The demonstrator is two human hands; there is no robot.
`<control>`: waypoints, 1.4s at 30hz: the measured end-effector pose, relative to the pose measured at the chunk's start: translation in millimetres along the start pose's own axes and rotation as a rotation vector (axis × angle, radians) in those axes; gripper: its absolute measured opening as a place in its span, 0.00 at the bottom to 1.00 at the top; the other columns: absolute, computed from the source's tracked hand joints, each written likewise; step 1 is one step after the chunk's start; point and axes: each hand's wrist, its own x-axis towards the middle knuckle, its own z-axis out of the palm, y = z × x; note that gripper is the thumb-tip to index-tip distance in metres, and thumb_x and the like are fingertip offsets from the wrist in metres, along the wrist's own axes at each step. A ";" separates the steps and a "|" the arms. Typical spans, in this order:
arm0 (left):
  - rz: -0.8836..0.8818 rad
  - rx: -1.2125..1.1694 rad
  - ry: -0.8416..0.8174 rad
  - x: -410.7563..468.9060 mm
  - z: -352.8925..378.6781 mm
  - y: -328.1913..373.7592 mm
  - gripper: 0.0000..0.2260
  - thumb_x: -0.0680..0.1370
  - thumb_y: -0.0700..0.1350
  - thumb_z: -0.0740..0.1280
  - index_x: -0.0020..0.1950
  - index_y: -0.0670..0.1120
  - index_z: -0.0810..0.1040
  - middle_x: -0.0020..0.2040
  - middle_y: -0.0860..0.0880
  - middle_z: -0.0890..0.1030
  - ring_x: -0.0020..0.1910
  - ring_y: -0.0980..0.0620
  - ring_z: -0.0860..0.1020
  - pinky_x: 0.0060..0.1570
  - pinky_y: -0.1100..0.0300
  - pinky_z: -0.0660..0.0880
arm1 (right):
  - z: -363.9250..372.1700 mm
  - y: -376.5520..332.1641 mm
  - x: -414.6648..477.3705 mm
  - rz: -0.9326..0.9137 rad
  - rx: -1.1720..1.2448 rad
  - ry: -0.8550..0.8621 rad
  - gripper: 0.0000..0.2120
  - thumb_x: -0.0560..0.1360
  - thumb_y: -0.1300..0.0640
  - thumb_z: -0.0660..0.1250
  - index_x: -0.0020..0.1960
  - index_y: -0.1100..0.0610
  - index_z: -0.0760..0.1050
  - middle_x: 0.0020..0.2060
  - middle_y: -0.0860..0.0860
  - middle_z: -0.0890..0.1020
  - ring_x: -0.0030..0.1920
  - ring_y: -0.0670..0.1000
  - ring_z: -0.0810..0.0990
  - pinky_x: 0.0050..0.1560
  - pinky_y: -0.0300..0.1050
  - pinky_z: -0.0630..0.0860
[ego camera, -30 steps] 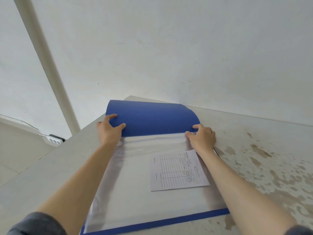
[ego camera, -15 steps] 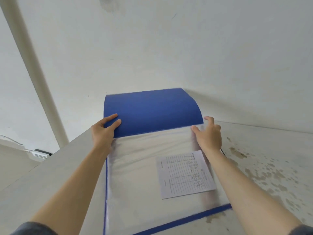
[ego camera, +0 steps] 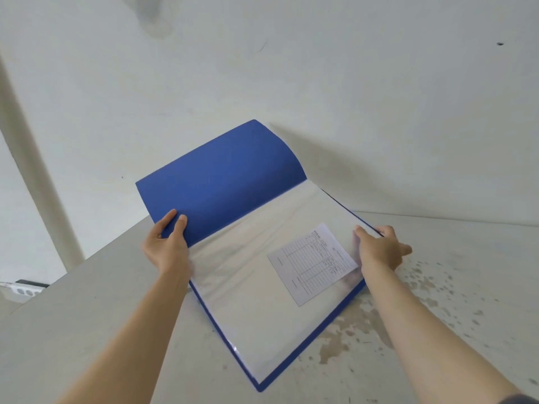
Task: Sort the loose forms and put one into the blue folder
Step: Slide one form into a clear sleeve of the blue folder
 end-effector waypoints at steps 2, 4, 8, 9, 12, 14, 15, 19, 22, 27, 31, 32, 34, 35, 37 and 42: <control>0.000 0.005 0.020 -2.9 1.8 -1.6 0.11 0.72 0.42 0.72 0.54 0.47 0.82 0.52 0.55 0.79 0.52 0.58 0.77 0.53 0.69 0.72 | -2.3 1.6 -3.2 -0.016 0.197 0.021 0.22 0.73 0.57 0.69 0.65 0.52 0.69 0.63 0.57 0.68 0.51 0.58 0.76 0.47 0.46 0.74; 0.002 0.006 0.030 -6.4 4.5 -4.8 0.10 0.73 0.42 0.72 0.54 0.48 0.82 0.52 0.54 0.79 0.52 0.57 0.77 0.52 0.69 0.72 | -2.5 2.1 -8.3 -0.028 0.330 0.038 0.28 0.73 0.61 0.69 0.69 0.54 0.64 0.62 0.58 0.73 0.53 0.57 0.78 0.49 0.44 0.73; -0.018 -0.012 0.037 -15.9 13.1 -12.7 0.09 0.73 0.42 0.72 0.53 0.48 0.82 0.48 0.58 0.79 0.53 0.57 0.77 0.53 0.68 0.73 | 4.7 0.7 -24.1 -0.036 0.316 -0.039 0.21 0.74 0.63 0.67 0.66 0.62 0.67 0.58 0.57 0.77 0.55 0.58 0.78 0.50 0.44 0.71; -0.018 -0.007 0.029 -17.9 14.6 -14.2 0.09 0.73 0.42 0.72 0.53 0.48 0.82 0.46 0.60 0.78 0.53 0.57 0.76 0.55 0.67 0.73 | 6.8 2.4 -24.6 -0.056 0.280 -0.071 0.19 0.74 0.64 0.66 0.64 0.62 0.68 0.56 0.57 0.78 0.54 0.58 0.78 0.51 0.46 0.72; 0.036 0.055 -0.005 -24.7 14.1 -18.4 0.09 0.74 0.41 0.71 0.53 0.48 0.81 0.46 0.60 0.78 0.53 0.57 0.76 0.56 0.65 0.73 | 5.8 5.0 -23.6 -0.132 0.246 -0.143 0.11 0.74 0.67 0.62 0.55 0.58 0.71 0.48 0.54 0.78 0.47 0.57 0.78 0.49 0.49 0.75; 0.113 0.171 -0.016 -28.1 12.0 -21.7 0.11 0.75 0.41 0.69 0.56 0.49 0.79 0.54 0.55 0.77 0.56 0.55 0.75 0.56 0.64 0.71 | 1.9 5.9 -20.4 -0.186 0.273 -0.153 0.08 0.73 0.68 0.62 0.49 0.57 0.72 0.43 0.53 0.79 0.43 0.56 0.78 0.44 0.46 0.75; 0.143 0.236 -0.017 -28.7 11.0 -24.0 0.13 0.75 0.41 0.69 0.59 0.49 0.76 0.59 0.52 0.74 0.58 0.54 0.73 0.57 0.64 0.69 | -0.4 5.8 -18.7 -0.195 0.307 -0.152 0.08 0.73 0.68 0.62 0.48 0.58 0.72 0.41 0.52 0.78 0.41 0.54 0.77 0.41 0.44 0.75; 0.141 0.432 -0.057 -29.8 10.2 -32.0 0.29 0.76 0.39 0.68 0.74 0.50 0.61 0.75 0.45 0.53 0.73 0.48 0.60 0.69 0.58 0.62 | -10.5 -2.8 -12.6 -0.207 0.461 -0.187 0.07 0.73 0.69 0.63 0.45 0.58 0.73 0.37 0.51 0.76 0.39 0.52 0.74 0.40 0.45 0.74; 0.118 0.648 -0.094 -28.0 11.6 -39.2 0.38 0.76 0.43 0.68 0.78 0.46 0.46 0.77 0.41 0.36 0.77 0.44 0.39 0.74 0.55 0.46 | -16.7 -12.7 -9.4 -0.240 0.527 -0.227 0.09 0.73 0.69 0.63 0.42 0.56 0.73 0.37 0.50 0.77 0.39 0.51 0.76 0.40 0.45 0.75; 0.316 0.921 -0.259 -33.2 31.8 -37.6 0.34 0.79 0.49 0.64 0.77 0.41 0.49 0.77 0.38 0.37 0.75 0.39 0.35 0.72 0.44 0.40 | -23.8 -27.0 -7.1 -0.273 0.613 -0.291 0.10 0.74 0.69 0.65 0.43 0.54 0.73 0.37 0.49 0.79 0.38 0.49 0.78 0.35 0.35 0.78; 0.661 0.841 -0.647 -55.4 69.4 -18.4 0.26 0.80 0.50 0.61 0.76 0.45 0.58 0.79 0.46 0.49 0.77 0.46 0.43 0.75 0.47 0.44 | -27.0 -36.5 -8.2 -0.286 0.623 -0.347 0.11 0.74 0.67 0.66 0.44 0.51 0.74 0.40 0.49 0.81 0.37 0.48 0.80 0.35 0.37 0.80; 0.745 0.810 -0.743 -61.6 81.4 -10.8 0.25 0.80 0.50 0.61 0.75 0.46 0.59 0.78 0.47 0.52 0.77 0.47 0.46 0.75 0.47 0.48 | -28.1 -38.6 -8.4 -0.296 0.619 -0.358 0.11 0.74 0.67 0.66 0.44 0.50 0.75 0.41 0.50 0.81 0.39 0.49 0.80 0.40 0.41 0.80; 0.924 0.801 -0.891 -73.8 108.1 5.9 0.24 0.80 0.50 0.60 0.75 0.47 0.60 0.78 0.48 0.55 0.77 0.48 0.49 0.75 0.50 0.49 | -30.6 -41.2 -6.2 -0.315 0.604 -0.375 0.12 0.73 0.66 0.67 0.46 0.49 0.76 0.42 0.51 0.81 0.42 0.52 0.79 0.49 0.48 0.79; 1.002 0.809 -0.936 -79.6 121.6 14.6 0.24 0.81 0.50 0.59 0.75 0.47 0.59 0.78 0.48 0.54 0.77 0.48 0.49 0.74 0.53 0.48 | -33.0 -42.3 -5.3 -0.316 0.602 -0.389 0.12 0.73 0.66 0.68 0.47 0.49 0.76 0.42 0.51 0.81 0.43 0.53 0.79 0.49 0.50 0.79; 1.096 0.814 -0.979 -87.4 147.8 32.3 0.24 0.82 0.49 0.57 0.76 0.48 0.56 0.78 0.49 0.53 0.78 0.49 0.48 0.74 0.54 0.46 | -38.7 -45.2 -4.2 -0.313 0.610 -0.429 0.11 0.74 0.65 0.68 0.52 0.52 0.75 0.44 0.53 0.83 0.44 0.55 0.83 0.45 0.50 0.81; 1.151 0.863 -0.969 -96.1 193.5 73.1 0.25 0.83 0.48 0.53 0.78 0.47 0.49 0.79 0.50 0.50 0.78 0.50 0.44 0.75 0.46 0.44 | -50.4 -54.0 4.4 -0.336 0.579 -0.488 0.20 0.75 0.60 0.68 0.65 0.54 0.70 0.53 0.55 0.82 0.50 0.56 0.83 0.47 0.50 0.82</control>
